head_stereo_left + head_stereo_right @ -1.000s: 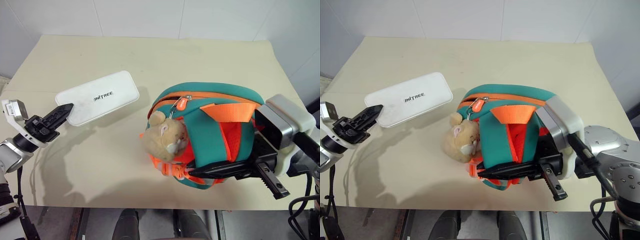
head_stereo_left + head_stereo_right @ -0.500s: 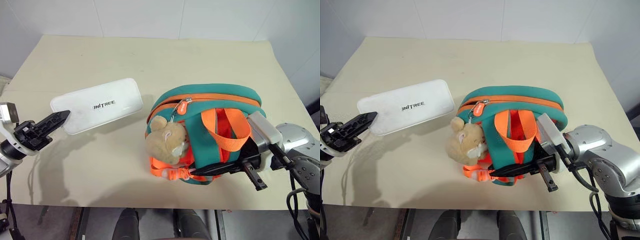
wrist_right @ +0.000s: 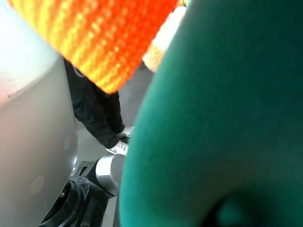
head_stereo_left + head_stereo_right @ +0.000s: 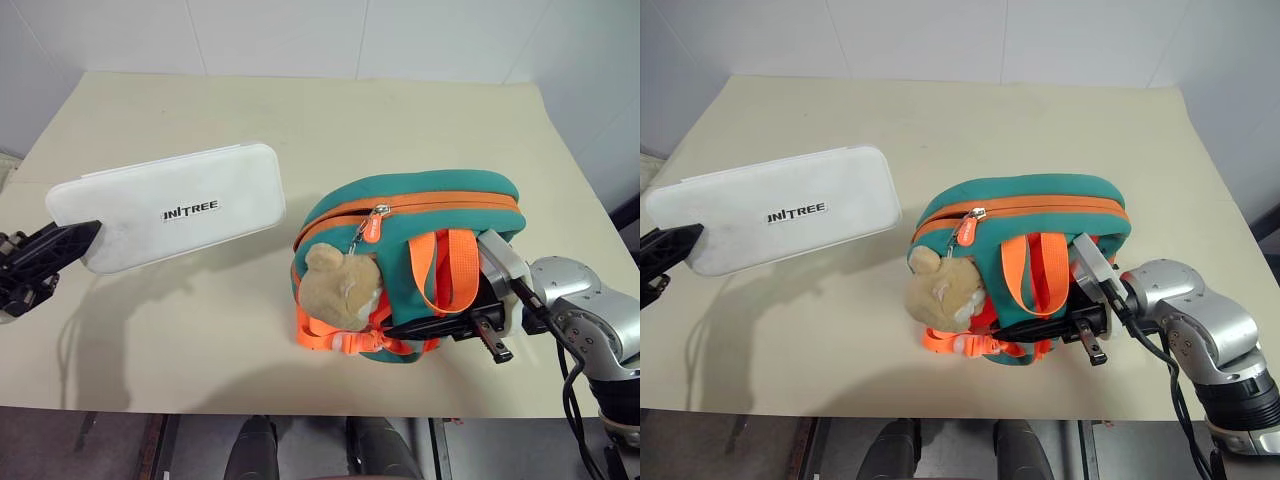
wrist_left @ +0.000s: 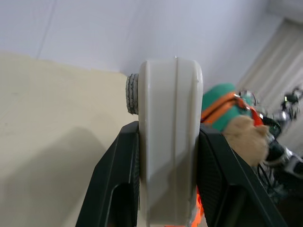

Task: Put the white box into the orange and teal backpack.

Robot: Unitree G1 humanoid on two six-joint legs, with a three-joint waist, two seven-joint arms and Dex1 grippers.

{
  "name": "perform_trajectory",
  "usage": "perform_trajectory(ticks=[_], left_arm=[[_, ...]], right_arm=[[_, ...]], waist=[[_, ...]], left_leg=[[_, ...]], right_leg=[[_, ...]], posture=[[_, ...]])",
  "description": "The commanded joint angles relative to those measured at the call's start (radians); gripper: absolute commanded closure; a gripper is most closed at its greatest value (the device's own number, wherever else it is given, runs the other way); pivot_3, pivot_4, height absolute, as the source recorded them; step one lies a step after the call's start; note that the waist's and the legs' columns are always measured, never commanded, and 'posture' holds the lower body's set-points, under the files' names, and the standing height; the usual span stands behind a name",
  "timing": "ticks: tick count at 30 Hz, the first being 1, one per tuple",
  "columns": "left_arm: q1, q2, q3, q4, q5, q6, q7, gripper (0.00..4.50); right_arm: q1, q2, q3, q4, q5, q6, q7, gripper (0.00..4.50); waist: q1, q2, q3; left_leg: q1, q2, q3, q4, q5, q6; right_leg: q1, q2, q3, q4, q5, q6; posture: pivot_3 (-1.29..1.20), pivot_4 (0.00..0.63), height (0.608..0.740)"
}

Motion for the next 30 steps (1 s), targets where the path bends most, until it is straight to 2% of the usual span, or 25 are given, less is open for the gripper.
perform_trajectory(ticks=[1, 9, 19, 25, 30], left_arm=[[-0.001, 0.035, 0.038, -0.038, -0.021, -0.025, -0.047, 3.25], [-0.034, 0.080, 0.015, -0.117, -0.027, -0.039, -0.083, 3.25], [-0.087, 0.104, -0.117, -0.152, 0.065, -0.130, -0.114, 3.25], [-0.139, 0.162, -0.213, -0.147, 0.142, -0.200, -0.173, 3.25], [-0.193, 0.167, -0.249, -0.142, 0.137, -0.209, -0.182, 3.25]], right_arm=[[-0.020, 0.011, 0.008, 0.015, -0.010, 0.000, 0.016, 4.50], [-0.054, 0.036, 0.028, 0.049, -0.037, -0.008, 0.028, 4.50], [-0.073, 0.060, 0.031, 0.058, -0.052, -0.010, 0.021, 4.50], [-0.076, 0.072, 0.034, 0.065, -0.066, -0.014, 0.020, 4.50], [-0.078, 0.087, 0.034, 0.069, -0.076, -0.016, 0.014, 4.50]], waist=[[-0.001, 0.000, 0.000], [-0.003, 0.000, 0.000], [-0.004, 0.000, 0.000], [-0.002, 0.000, 0.000], [-0.004, 0.000, 0.000]], left_leg=[[0.000, 0.000, 0.000, 0.000, 0.000, 0.000], [0.000, 0.000, 0.000, 0.000, 0.000, 0.000], [0.001, 0.000, 0.000, 0.002, 0.000, 0.000], [0.001, 0.000, 0.000, 0.004, 0.000, 0.000], [0.001, 0.000, 0.000, 0.005, 0.000, 0.000]], right_leg=[[0.000, 0.000, 0.000, 0.000, 0.000, 0.000], [0.000, 0.000, 0.000, 0.001, 0.000, 0.000], [0.000, 0.000, 0.000, 0.003, 0.000, 0.000], [0.000, 0.001, 0.000, 0.005, 0.000, 0.000], [0.000, 0.001, 0.001, 0.005, 0.000, 0.000]], posture=[[0.00, 0.150, 0.740], [0.00, 0.150, 0.740], [0.00, 0.150, 0.740], [0.00, 0.150, 0.740], [0.00, 0.150, 0.740]])
